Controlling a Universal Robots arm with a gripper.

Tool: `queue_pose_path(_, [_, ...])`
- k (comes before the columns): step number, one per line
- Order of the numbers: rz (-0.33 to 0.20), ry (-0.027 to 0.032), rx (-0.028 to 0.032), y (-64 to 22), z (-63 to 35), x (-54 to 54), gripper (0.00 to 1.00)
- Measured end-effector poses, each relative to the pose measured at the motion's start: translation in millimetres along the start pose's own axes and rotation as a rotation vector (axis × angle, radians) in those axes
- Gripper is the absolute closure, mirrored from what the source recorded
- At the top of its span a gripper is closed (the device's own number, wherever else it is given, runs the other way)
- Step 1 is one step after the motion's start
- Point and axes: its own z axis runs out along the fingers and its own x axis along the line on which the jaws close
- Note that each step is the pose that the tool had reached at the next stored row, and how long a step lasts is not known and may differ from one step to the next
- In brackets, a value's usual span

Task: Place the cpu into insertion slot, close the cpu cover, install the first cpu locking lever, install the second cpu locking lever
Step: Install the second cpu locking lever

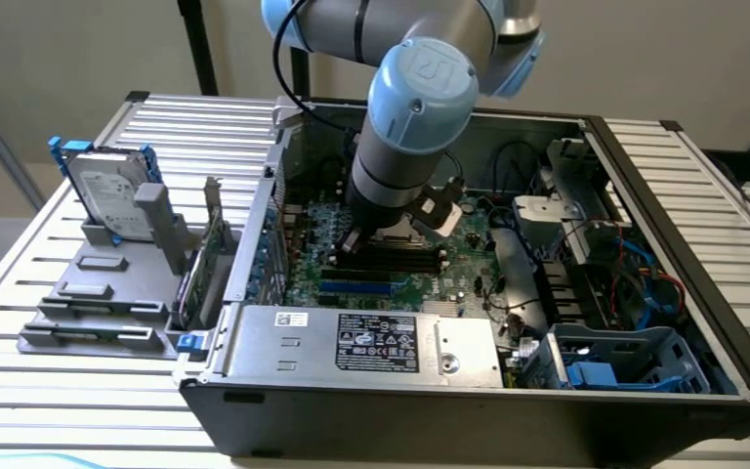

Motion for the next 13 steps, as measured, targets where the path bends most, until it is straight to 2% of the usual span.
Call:
queue_pose_path(7, [0.002, -0.0229, -0.0165, -0.3, -0.8, 0.4, 0.89])
queue_pose_path(9, [0.003, -0.0263, -0.0186, -1.6, -6.0, 1.7, 0.89])
queue_pose_path(13, [0.003, -0.0282, -0.0193, -6.2, -20.9, 6.0, 0.89])
